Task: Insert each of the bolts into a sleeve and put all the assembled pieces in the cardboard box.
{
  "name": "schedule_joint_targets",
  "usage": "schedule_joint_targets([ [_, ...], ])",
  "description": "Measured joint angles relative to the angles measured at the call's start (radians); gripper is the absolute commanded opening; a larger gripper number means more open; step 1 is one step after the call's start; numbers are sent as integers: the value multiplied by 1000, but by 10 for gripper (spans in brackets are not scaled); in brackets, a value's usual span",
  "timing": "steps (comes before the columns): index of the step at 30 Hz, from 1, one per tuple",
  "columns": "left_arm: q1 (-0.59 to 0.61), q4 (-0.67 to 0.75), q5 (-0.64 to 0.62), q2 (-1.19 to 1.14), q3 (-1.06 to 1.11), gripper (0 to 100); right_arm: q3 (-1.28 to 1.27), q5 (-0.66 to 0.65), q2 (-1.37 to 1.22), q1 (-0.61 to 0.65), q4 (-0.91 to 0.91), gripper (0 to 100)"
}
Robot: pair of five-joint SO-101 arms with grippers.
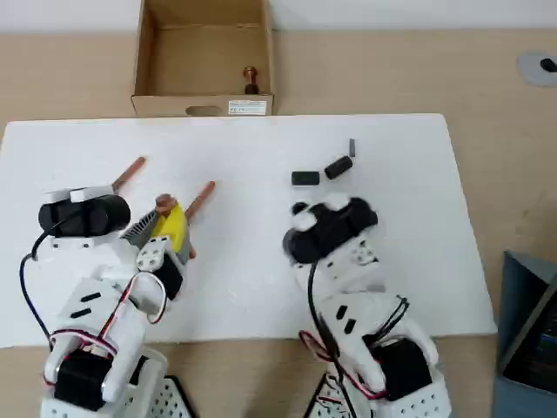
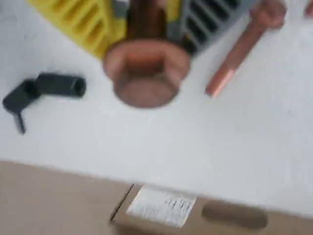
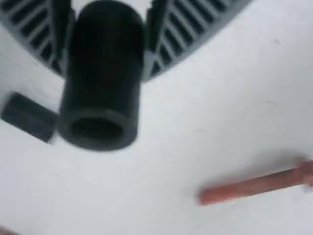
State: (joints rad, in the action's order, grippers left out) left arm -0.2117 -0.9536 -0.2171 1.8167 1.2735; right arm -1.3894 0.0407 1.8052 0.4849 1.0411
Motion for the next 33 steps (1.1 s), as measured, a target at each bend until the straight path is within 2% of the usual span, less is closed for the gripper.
schedule_joint_targets([
  [3,2,92,-20,-2,29,1,-31,0,0,75,0,9],
  [9,0,224,-192,0,32,1,-52,0,2,184,0,9],
  [19,-5,250,-379,0,32,1,-55,-35,2,281,0,9],
  [27,-137,250,-397,0,32,1,-55,-49,2,290,-26,9],
  [33,-169,250,-374,0,37,1,-55,-49,2,290,-26,9],
])
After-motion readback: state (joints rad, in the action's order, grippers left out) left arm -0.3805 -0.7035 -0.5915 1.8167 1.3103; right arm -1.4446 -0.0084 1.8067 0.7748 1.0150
